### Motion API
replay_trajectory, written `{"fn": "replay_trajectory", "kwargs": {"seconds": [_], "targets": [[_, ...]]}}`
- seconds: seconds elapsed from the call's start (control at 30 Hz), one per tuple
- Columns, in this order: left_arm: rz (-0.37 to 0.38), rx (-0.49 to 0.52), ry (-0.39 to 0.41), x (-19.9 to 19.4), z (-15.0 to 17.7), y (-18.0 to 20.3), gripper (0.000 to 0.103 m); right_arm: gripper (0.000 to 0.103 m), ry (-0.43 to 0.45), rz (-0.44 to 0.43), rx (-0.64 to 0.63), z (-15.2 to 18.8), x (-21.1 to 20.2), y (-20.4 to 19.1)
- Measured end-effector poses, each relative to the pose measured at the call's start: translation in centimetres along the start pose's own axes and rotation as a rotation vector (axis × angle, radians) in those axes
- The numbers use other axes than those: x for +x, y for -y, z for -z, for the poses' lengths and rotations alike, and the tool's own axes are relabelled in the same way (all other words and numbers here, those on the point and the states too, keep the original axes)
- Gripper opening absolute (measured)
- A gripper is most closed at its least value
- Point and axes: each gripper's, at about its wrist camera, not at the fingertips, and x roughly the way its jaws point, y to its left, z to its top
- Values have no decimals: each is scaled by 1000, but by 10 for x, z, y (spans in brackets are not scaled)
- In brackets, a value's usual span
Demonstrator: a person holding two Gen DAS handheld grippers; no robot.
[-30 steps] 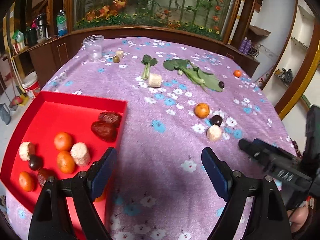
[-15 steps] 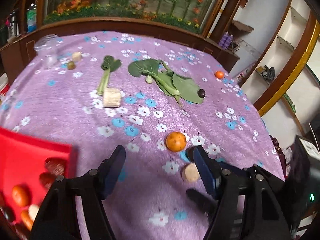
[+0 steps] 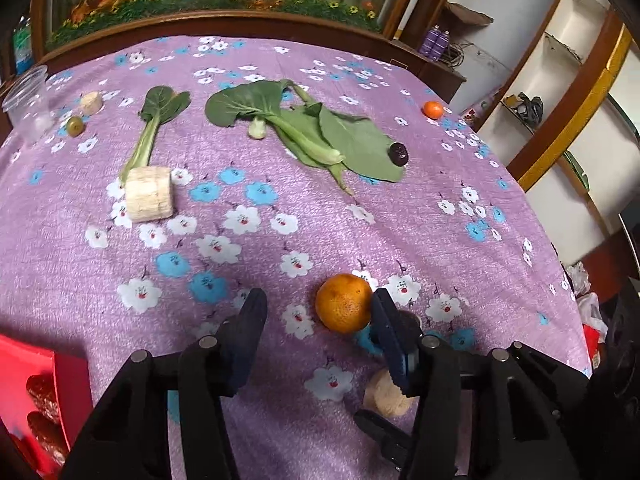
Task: Organize fruits
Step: 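Grasp the mandarin with the left gripper while the right gripper grasps the tan round bun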
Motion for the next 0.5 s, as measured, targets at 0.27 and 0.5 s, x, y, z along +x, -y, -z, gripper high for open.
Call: {"fn": "replay_trajectory", "kwargs": {"seconds": [0.27,0.5], "targets": [[37,68,-4,11,4,17,35,53,20,46,-44,2,2,-7],[-13,92,26,5,5,23,28,33,34,9,-42,3,1,-7]]}}
